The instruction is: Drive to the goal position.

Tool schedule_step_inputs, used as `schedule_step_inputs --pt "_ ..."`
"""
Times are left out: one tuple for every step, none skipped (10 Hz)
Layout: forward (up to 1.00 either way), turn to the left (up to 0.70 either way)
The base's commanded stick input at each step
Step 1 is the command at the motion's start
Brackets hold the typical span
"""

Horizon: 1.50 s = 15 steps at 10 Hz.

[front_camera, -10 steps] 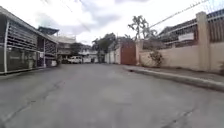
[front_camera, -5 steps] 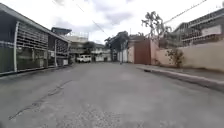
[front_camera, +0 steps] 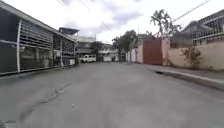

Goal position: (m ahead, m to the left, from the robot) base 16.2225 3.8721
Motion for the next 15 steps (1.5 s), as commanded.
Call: schedule_step_inputs --pt "1.0 -0.17" --pt "1.0 -0.17" --pt "1.0 -0.17" --pt "1.0 -0.17" --pt "1.0 -0.17" --pt "1.0 -0.17" --pt "1.0 -0.17" --pt "1.0 -0.17" --pt "1.0 -0.17" --pt "1.0 -0.17" --pt "1.0 -0.17" --pt "1.0 -0.17" --pt "1.0 -0.17" --pt "1.0 -0.17" --pt "1.0 -0.17"
